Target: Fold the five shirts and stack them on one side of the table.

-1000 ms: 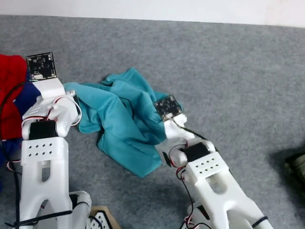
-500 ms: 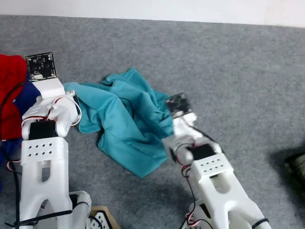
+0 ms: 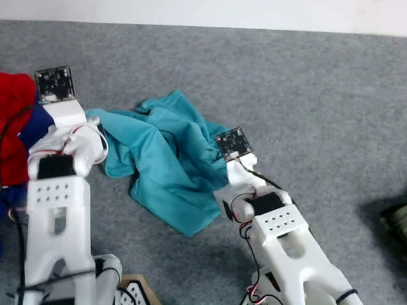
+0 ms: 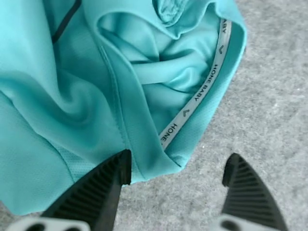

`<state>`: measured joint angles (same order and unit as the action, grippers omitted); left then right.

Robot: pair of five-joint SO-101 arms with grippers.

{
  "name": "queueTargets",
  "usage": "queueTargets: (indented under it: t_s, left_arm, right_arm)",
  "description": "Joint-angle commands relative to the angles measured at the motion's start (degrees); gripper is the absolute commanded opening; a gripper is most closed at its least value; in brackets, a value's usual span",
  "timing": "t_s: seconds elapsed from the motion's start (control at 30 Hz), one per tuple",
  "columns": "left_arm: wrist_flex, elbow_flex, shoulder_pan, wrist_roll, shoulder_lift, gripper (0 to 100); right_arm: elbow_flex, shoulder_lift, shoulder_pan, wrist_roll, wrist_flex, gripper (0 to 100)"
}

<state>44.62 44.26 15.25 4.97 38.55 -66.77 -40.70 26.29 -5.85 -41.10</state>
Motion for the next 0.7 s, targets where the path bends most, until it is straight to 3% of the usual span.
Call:
queueTargets:
  t_s: [0.0,0.17,0.53,0.67]
  left_arm:
    - [8.9,-13.9,-0.9,2.4,-11.9,1]
    - [11.7,-26.9,0.0,2.8,-28.7,1]
    - [14.8,-40.2,3.8,10.1,-39.3,1]
    - [14.7,-40.1,3.8,10.1,-39.6,1]
  right_arm:
    - [0.7,-0.9,1.7,-0.7,0.0,27.8]
    - [0.5,0.0,1.0,-0.9,2.9,8.5]
    - [12.2,17.5,-7.8,-3.3,3.5,0.7]
    - [15.7,18.0,-14.2,1.1,5.4,0.6]
